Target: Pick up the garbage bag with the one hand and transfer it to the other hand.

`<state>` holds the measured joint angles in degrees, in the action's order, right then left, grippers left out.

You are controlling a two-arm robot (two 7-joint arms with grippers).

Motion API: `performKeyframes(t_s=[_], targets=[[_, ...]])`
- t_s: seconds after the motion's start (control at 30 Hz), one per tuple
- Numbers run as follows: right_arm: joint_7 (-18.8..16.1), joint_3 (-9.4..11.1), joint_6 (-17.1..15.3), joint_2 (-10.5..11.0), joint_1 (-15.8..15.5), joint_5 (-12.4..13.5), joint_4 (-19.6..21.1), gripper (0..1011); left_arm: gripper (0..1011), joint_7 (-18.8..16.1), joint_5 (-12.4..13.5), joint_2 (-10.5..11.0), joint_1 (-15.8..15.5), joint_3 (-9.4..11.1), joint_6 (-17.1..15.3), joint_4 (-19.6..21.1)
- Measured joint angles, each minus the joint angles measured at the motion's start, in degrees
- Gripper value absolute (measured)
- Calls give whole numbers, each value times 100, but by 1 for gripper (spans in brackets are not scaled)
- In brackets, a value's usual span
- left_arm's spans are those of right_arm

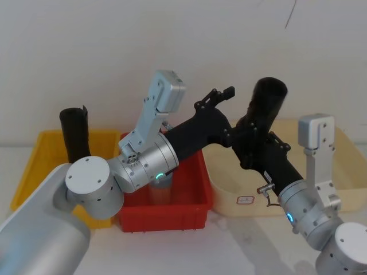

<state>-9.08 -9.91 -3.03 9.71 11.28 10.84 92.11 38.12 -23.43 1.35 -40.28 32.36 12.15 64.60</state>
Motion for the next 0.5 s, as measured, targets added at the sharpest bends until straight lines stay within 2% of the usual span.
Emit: performKeyframes(t_s=[0.23, 0.5], targets=[[269, 97, -320, -134, 124, -40, -82, 527, 1001, 1, 0, 0, 0, 0, 0, 0], [730, 251, -828, -340, 374, -162, -314, 527, 1001, 1, 0, 0, 0, 0, 0, 0]])
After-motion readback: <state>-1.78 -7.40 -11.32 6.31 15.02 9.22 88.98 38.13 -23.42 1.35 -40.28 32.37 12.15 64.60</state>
